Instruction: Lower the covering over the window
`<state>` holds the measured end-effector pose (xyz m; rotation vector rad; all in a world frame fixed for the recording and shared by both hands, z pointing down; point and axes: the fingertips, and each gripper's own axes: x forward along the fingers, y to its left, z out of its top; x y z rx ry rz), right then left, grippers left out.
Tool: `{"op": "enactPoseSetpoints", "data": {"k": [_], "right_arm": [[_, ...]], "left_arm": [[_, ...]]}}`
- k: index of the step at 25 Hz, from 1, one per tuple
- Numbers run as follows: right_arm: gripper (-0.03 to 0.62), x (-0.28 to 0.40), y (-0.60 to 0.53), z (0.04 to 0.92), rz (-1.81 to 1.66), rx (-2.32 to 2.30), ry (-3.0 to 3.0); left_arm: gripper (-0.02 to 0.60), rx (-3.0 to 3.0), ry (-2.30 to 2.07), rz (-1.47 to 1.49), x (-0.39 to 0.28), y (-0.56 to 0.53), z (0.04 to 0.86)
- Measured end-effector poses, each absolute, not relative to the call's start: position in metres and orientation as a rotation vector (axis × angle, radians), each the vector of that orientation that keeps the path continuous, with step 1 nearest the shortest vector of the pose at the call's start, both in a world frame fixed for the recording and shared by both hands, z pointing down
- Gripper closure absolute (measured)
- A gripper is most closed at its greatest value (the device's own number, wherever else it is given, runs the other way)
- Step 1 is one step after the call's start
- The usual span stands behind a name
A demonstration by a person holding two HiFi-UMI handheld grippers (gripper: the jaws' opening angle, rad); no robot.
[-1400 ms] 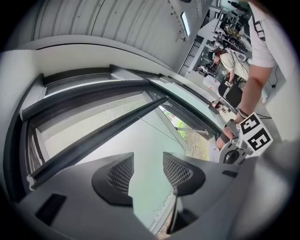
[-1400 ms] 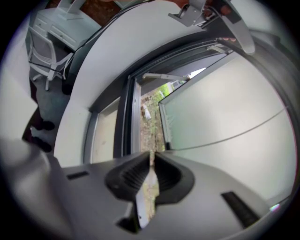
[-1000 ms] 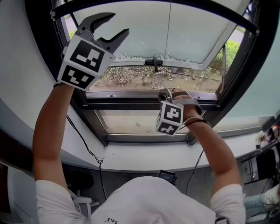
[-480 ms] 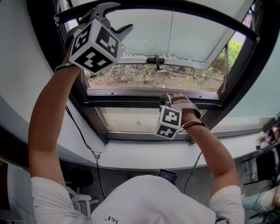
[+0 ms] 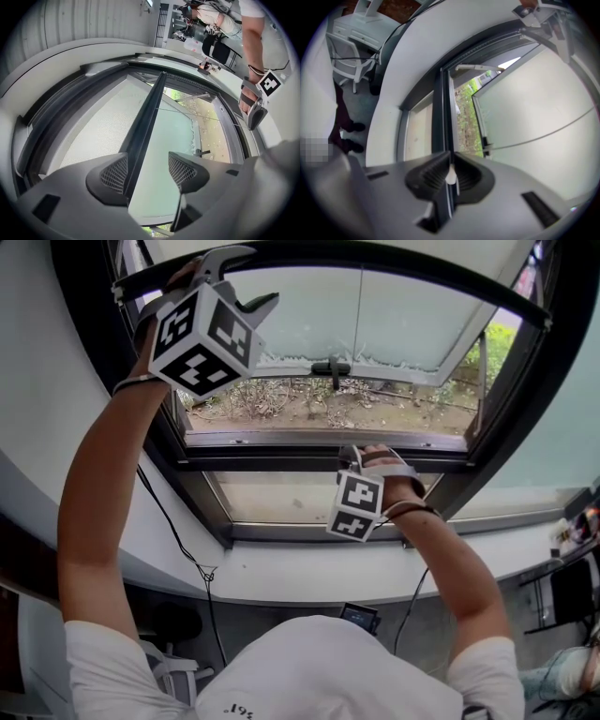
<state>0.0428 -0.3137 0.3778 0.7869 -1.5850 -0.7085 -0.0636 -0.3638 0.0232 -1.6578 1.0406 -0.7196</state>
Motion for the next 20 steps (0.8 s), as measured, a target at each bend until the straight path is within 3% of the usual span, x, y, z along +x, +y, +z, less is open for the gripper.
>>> {"op": "enactPoseSetpoints", "data": {"k": [20], "right_arm": [[0.551, 0.037, -0.309, 0.412, -0.648, 0.752, -1.639]], "left_arm": [[0.319, -1.575, 0.962, -0.949, -0.063, -0.383, 0.067]]}}
